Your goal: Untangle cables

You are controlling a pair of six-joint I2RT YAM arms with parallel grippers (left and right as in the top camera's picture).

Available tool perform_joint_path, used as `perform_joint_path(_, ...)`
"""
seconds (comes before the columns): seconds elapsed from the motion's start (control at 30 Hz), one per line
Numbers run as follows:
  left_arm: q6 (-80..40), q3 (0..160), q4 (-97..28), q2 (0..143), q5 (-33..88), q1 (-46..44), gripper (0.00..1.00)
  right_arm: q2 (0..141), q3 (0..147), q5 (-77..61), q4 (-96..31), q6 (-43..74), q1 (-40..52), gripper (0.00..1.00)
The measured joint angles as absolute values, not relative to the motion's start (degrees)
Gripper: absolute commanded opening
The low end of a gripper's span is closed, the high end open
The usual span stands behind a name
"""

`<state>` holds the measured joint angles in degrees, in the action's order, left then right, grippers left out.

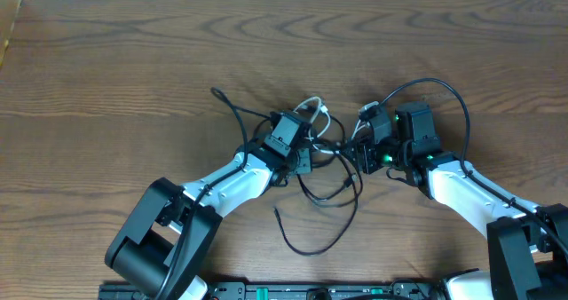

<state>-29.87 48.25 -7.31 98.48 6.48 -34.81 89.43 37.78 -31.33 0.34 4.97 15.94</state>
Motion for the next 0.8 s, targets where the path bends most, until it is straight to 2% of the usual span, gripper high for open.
perform_joint_path(0.27, -18.9, 48.2, -7.5, 88.2, 12.8, -35.0, 0.07, 89.4, 37.8, -31.5, 0.3, 4.9, 15.9, 0.59)
perform_joint_path(0.8, -16.4, 48.2, -7.3, 83.7, 19.4, -35.0, 0.07, 89.4, 37.8, -32.6, 0.3, 4.9, 16.4, 0.61)
